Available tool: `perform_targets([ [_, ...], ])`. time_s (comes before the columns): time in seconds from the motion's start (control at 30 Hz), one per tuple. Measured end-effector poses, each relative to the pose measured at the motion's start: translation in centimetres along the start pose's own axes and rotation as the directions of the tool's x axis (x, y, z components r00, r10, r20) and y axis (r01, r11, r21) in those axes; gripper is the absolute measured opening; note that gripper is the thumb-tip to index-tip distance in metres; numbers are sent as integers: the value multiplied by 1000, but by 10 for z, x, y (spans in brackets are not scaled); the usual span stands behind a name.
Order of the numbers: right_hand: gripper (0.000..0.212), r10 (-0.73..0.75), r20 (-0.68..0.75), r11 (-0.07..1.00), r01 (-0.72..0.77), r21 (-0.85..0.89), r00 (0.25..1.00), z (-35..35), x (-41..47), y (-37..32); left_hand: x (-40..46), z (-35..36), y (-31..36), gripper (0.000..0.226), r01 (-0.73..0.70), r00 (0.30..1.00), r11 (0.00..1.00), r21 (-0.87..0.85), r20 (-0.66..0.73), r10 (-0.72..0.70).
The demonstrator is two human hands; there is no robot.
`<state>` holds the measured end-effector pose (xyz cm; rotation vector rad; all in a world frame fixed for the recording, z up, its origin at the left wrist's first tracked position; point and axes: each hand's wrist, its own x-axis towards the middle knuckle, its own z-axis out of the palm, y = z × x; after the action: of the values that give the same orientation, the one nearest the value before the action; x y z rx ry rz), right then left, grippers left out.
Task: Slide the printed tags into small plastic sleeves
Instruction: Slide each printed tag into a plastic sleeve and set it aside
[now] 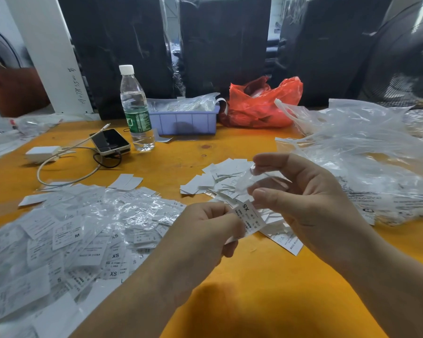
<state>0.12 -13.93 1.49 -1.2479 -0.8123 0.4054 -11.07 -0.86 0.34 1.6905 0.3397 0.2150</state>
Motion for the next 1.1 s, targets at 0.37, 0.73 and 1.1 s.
perform_targets([
  [0.37,50,54,108,998,-55,9,993,3,-2,-1,0,-6,0,19,-55,994,994,98,-86,63],
  [0.73,49,90,89,996,-91,8,992,6,-1,-1,1,-6,1,34,-50,994,996,-76,-99,42],
  [1.1,56,103,73,988,-94,-119,992,7,-2,-4,3,-7,-5,18,-140,958,990,-22,-257,130],
])
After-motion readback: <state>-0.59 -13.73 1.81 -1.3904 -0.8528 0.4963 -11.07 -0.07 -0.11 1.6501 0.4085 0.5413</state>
